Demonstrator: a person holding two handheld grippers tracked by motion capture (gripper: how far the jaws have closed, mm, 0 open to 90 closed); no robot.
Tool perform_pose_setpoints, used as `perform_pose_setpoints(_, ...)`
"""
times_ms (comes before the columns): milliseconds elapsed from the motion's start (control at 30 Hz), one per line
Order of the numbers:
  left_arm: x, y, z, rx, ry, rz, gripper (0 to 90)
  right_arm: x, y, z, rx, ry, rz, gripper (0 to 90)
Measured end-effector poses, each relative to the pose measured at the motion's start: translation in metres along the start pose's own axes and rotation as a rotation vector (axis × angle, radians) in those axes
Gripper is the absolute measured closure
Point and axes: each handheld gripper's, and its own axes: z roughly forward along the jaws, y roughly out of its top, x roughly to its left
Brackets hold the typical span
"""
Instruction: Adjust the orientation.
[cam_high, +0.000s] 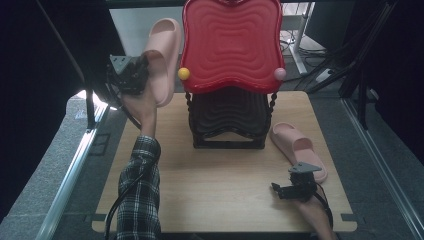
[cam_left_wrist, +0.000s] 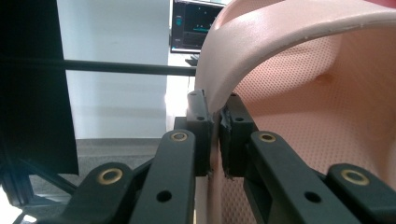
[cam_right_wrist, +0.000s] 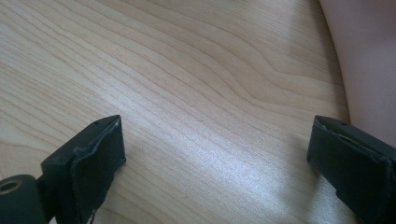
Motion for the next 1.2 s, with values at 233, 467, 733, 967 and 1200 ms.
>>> perform_pose_setpoints(233,-0.008,0.023,0.007,-0.019,0.015,-0.004,83.7,0.0,0.0,0.0,0.0,0.0,0.002,4.1)
perform_pose_setpoints(467,-0.02,0.044,0.013,-0.037,0.02,0.003,83.5,0.0,0.0,0.0,0.0,0.0,0.002,4.1)
perform_pose_setpoints(733,-0.031,0.064,0.023,-0.042,0.024,-0.012,83.2,0.0,0.0,0.0,0.001,0.001,0.002,4.1)
perform_pose_setpoints(967,-0.044,0.075,0.031,-0.04,0.02,-0.007,82.1,0.0,0.0,0.0,0.003,0.001,0.002,4.1)
perform_pose_setpoints(1200,-0.057,0.083,0.038,-0.034,0.012,0.011,81.0,0.0,0.001,0.0,0.004,0.004,-0.002,4.1)
